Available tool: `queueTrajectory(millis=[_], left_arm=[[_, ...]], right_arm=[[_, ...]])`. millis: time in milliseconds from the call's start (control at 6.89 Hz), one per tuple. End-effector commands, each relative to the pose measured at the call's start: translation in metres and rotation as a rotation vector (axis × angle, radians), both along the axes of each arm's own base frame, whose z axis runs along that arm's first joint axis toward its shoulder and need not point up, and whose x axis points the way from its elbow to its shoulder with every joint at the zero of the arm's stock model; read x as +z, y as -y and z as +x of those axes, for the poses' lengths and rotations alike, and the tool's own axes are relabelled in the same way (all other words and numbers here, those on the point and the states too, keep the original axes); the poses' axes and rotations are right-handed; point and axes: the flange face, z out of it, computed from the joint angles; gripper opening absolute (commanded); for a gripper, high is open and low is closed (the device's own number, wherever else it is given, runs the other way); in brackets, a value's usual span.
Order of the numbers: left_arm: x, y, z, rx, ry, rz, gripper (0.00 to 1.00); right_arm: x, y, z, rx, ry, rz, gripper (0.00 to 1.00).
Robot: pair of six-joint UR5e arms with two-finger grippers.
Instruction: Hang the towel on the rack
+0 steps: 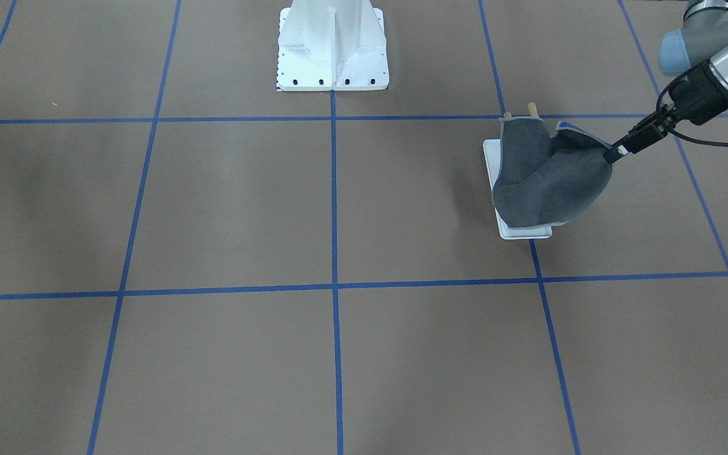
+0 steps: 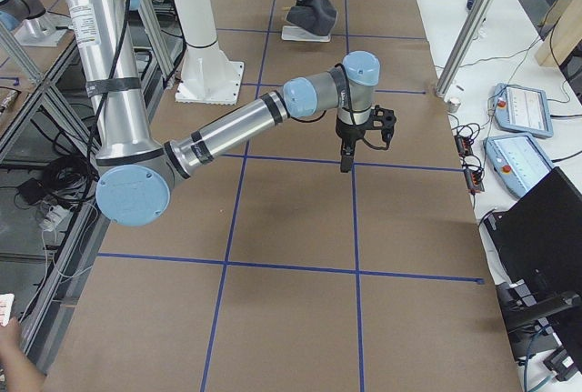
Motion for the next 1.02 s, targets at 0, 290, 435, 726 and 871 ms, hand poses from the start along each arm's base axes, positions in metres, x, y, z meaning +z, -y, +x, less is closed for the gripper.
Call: queueTrajectory(millis=[0,290,435,726,871], left_arm=[[0.010,-0.002,-0.003,-0.007,0.011,-0.018,0.98],[0.017,0.013,-0.040,-0.134,0.052,0.023,0.98],[0.019,0.020,-0.071,-0.162,0.097,0.175,0.98],[0.054,0.034,-0.126,-0.184,0.283,0.449,0.98],[0.086,0.042,-0.146,-0.113,0.438,0.608,0.98]], right_arm=[[0.002,0.001,0.011,0.012,0.000,0.002,1.00],[0.011,0.001,0.026,0.009,-0.007,0.013,1.00],[0.022,-0.002,0.034,-0.011,-0.007,0.024,1.00],[0.042,-0.005,0.053,-0.043,-0.011,0.048,1.00],[0.065,-0.007,0.070,-0.070,-0.018,0.062,1.00]])
